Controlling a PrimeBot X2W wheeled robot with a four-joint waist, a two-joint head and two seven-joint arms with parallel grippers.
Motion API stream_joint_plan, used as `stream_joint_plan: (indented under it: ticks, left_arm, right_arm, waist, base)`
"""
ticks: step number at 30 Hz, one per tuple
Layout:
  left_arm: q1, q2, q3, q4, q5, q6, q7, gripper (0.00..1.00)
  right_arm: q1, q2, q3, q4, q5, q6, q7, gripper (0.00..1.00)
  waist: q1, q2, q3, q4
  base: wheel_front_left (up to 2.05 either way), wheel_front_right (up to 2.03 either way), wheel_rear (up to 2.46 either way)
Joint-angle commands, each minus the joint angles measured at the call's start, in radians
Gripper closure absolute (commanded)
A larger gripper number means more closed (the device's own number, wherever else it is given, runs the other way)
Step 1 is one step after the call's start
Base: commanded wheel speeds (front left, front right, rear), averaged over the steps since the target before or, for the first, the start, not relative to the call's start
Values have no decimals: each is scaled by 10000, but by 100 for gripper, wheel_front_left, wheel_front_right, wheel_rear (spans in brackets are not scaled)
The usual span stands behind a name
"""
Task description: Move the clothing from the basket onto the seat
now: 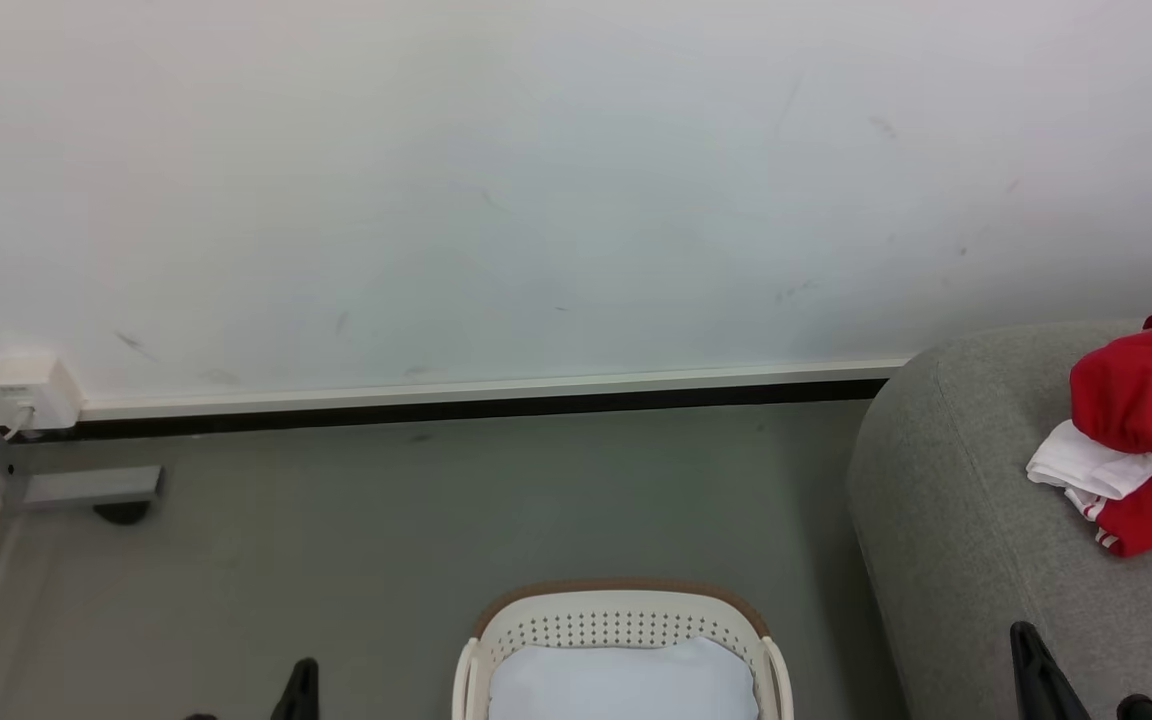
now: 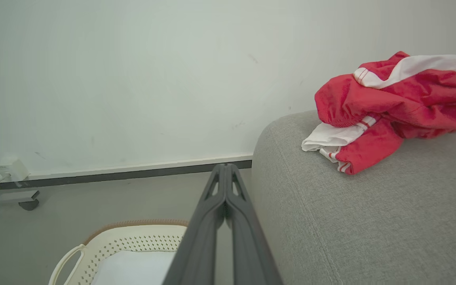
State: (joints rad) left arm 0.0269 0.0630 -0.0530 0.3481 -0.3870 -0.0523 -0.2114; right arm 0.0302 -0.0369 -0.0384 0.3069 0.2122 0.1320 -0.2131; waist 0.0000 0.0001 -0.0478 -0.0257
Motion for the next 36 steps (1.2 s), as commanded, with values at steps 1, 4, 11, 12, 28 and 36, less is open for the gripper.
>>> stream_joint_plan:
  ticks: [1, 4, 11, 12, 28, 36]
  left_arm:
    - [-260, 12, 103, -197, -489, -39, 79, 100]
    - [-303, 7, 160, -249, -1007, -74, 207, 100]
    - [-414, -5, 303, -346, -2146, -146, 502, 100]
    - [-428, -6, 323, -357, -2300, -157, 541, 100]
    - [-668, -29, 630, -511, -4558, -308, 1153, 100]
    - [-783, -39, 764, -579, -5565, -371, 1427, 100]
  right_arm:
    - [-280, -71, -56, -193, 573, -2, 81, 100]
    - [-322, -76, -73, -230, 1166, -3, 206, 100]
    - [-436, -86, -130, -290, 2463, -4, 499, 100]
    - [-453, -87, -139, -297, 2644, -4, 543, 100]
    - [-690, -109, -278, -378, 5218, -7, 1159, 100]
    - [-814, -119, -344, -411, 6346, -8, 1435, 100]
  waist:
    - [0, -1, 7, 4]
    - [0, -1, 20, 10]
    - [0, -1, 49, 26]
    - [0, -1, 54, 28]
    - [0, -1, 120, 63]
    - [0, -1, 153, 81]
  base:
    - [0, 0, 0]
    - [0, 0, 0]
    - [0, 0, 0]
    - [0, 0, 0]
    - [0, 0, 0]
    - [0, 0, 0]
